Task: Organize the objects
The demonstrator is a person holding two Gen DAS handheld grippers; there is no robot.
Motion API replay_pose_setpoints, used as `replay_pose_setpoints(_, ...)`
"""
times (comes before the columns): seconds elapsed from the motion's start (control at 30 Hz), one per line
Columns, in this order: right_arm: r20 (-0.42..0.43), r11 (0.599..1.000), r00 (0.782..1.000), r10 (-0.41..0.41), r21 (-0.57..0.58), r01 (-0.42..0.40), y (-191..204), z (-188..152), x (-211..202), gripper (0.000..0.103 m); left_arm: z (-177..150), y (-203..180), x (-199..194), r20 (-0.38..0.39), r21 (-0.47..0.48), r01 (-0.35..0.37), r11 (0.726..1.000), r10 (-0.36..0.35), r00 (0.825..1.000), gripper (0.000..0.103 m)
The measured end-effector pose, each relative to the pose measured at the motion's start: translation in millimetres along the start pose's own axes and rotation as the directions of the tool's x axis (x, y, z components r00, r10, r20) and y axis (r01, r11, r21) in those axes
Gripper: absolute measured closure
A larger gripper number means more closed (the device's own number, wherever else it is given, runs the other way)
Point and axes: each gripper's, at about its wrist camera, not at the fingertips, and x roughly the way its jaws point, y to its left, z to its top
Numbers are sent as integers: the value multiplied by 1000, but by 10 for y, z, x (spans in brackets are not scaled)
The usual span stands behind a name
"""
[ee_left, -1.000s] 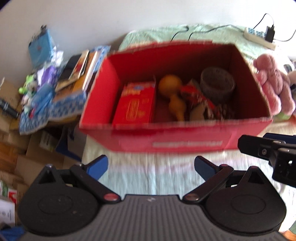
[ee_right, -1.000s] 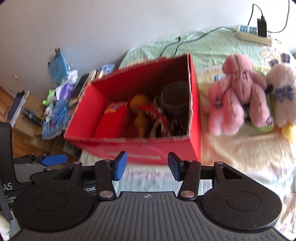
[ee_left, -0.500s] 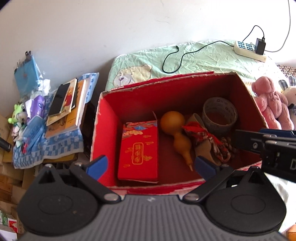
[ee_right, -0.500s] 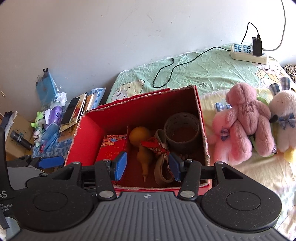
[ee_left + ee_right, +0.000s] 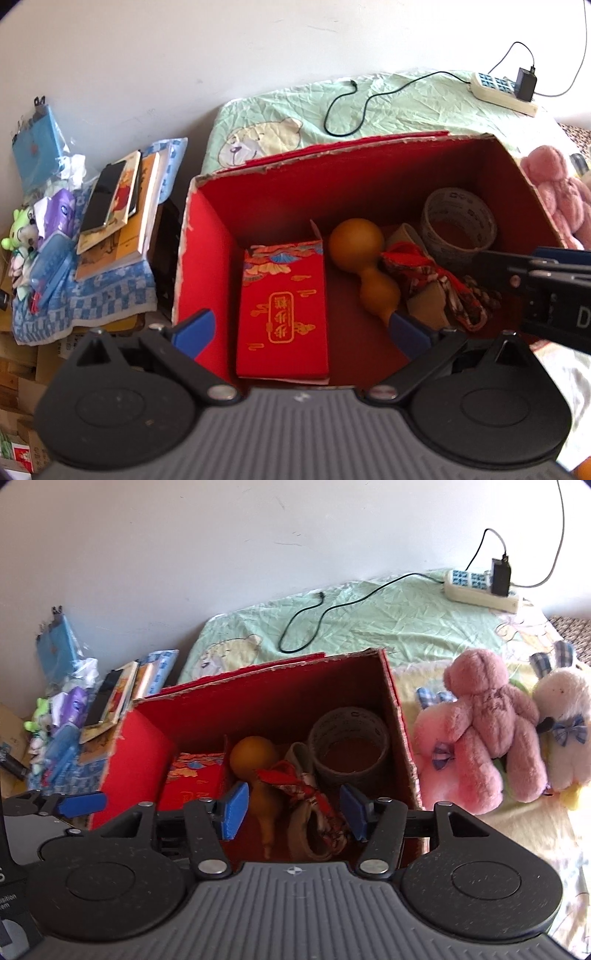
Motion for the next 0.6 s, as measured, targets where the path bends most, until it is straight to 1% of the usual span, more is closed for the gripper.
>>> replay_pose_setpoints(0.13,0,1000,1000,-23,4,23,-10,-28,13,44,-17,25,54,-7,-17,19,1000,-19,1000,2)
replay_pose_setpoints(0.27,7,999,999,-43,15,43,-22,-44,15,44,-12,40,52,7,-26,28,999,-28,1000,2)
replay_pose_setpoints(0.37,15,998,998,-60,18,59,-27,-50,18,43,-2,45,55,18,-26,30,999,-30,999,2)
replay_pose_setpoints(0.47,26,997,997,-72,25,71,-28,-52,12,40,8,45,45,25,-20,41,999,-40,999,2)
replay_pose_setpoints(0.6,43,997,996,-82,21,81,-16,-51,-4,40,11,17,37,34,-4,40,999,-39,999,2)
